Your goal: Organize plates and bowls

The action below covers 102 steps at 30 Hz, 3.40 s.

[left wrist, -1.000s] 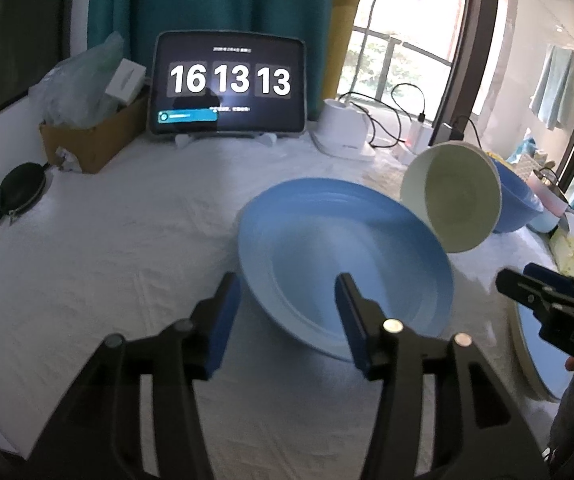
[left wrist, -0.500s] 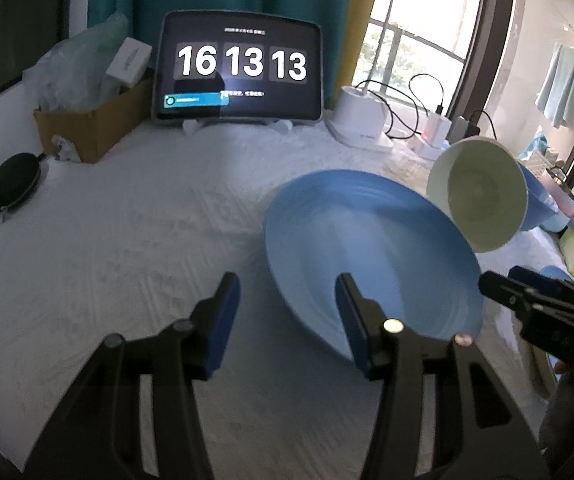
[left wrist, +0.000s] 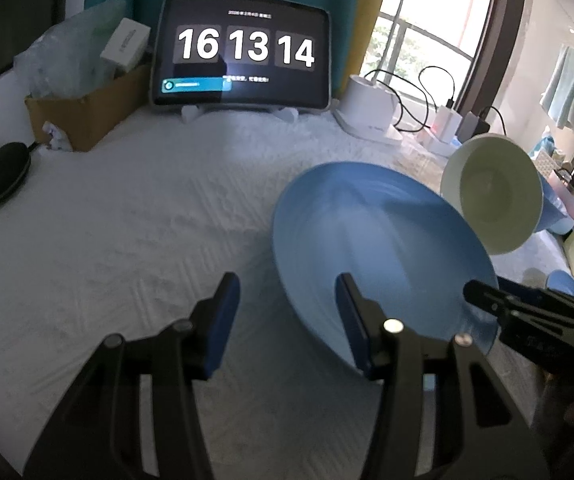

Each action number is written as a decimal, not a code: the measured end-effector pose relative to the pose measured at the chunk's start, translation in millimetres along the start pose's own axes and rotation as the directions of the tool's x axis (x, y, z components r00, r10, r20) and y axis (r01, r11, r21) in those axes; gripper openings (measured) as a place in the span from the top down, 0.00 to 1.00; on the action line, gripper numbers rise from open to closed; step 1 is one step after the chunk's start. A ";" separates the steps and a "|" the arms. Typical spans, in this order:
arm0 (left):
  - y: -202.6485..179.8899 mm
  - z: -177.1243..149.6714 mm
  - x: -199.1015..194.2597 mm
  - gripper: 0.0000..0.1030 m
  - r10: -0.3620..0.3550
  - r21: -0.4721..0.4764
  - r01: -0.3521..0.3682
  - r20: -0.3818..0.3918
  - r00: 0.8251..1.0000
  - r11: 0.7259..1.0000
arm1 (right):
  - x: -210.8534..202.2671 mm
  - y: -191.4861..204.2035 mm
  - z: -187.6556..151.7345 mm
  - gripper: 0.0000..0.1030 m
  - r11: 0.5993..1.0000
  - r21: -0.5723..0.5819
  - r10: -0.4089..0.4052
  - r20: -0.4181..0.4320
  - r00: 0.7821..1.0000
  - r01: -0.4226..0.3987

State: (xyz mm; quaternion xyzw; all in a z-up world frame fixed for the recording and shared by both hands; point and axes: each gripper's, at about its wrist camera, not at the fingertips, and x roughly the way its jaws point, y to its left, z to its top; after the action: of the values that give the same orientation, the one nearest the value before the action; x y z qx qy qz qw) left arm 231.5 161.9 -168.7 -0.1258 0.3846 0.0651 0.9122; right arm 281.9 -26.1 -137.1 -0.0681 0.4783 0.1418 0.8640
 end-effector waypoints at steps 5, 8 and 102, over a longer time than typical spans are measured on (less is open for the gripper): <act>-1.3 -1.2 -2.6 0.50 0.002 0.000 -0.002 0.004 1.000 1.000 | -1.5 5.7 -5.3 0.77 1.000 -0.031 0.003 0.005 1.000 -0.003; -2.6 -4.0 -6.9 0.50 0.002 0.000 -0.002 0.008 1.000 1.000 | -3.2 4.6 -7.1 0.78 0.999 -0.033 0.008 0.006 1.000 -0.008; -88.2 -42.8 -65.5 0.65 -0.073 0.179 0.073 -0.006 0.997 0.981 | -93.0 -67.3 -61.6 0.65 0.996 0.085 0.003 0.161 0.987 -0.017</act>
State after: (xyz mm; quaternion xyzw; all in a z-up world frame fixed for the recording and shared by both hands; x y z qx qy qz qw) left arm 175.7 63.8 -134.6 -0.0572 0.3836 -0.0032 0.9217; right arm 206.4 -122.4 -92.6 -0.0166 0.4132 0.1305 0.9011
